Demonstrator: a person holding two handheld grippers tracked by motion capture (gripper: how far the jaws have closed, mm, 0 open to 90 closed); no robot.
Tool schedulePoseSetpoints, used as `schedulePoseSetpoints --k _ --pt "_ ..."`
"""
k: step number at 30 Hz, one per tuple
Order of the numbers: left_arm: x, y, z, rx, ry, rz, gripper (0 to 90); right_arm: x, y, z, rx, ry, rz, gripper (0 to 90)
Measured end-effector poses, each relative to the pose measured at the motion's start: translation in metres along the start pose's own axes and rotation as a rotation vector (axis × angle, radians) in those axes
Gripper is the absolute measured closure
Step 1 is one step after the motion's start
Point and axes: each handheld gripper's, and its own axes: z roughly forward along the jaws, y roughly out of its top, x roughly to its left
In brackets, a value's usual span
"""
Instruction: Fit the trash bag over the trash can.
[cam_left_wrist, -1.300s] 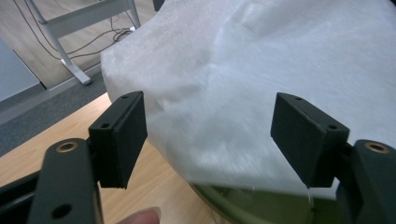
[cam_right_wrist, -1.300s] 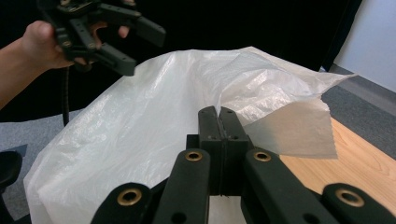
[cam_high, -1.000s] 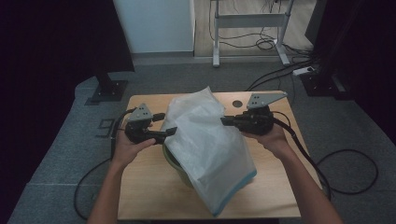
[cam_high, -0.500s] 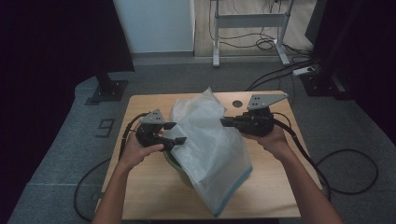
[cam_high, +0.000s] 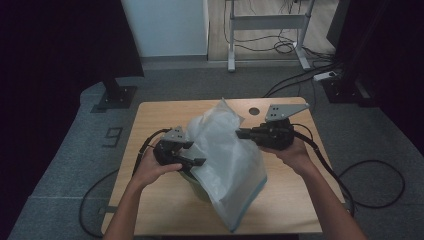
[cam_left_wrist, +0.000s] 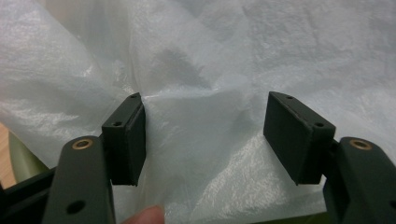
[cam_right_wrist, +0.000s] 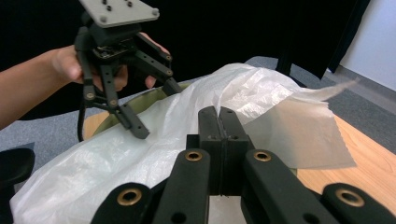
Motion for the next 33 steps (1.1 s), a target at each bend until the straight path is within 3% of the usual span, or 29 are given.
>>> schedulePoseSetpoints --k 7,12,18,23,25,28,33 --pt "0.003 0.005 -0.015 -0.132 0.069 -0.030 31.9 0.000 -0.001 0.001 0.004 0.002 -0.001 89.2" --pt "0.009 0.012 -0.016 -0.180 0.100 -0.043 32.2 -0.001 -0.001 0.003 0.005 0.011 -0.001 89.2" --pt "0.023 0.018 -0.008 -0.165 0.106 -0.054 32.1 -0.002 -0.003 0.002 0.004 0.020 -0.001 89.2" --pt "0.032 0.021 0.001 -0.137 0.040 -0.057 31.9 -0.005 -0.006 0.000 -0.009 0.031 0.011 89.2" --pt "0.034 0.020 0.005 -0.126 0.036 -0.057 32.6 -0.006 -0.006 0.001 -0.012 0.033 0.014 89.2" --pt "0.033 0.020 0.006 -0.124 0.033 -0.048 40.8 -0.006 -0.006 0.001 -0.013 0.036 0.014 89.2" --pt "0.030 0.021 0.011 -0.087 0.016 -0.044 64.4 -0.006 -0.005 0.001 -0.020 0.035 0.018 89.3"
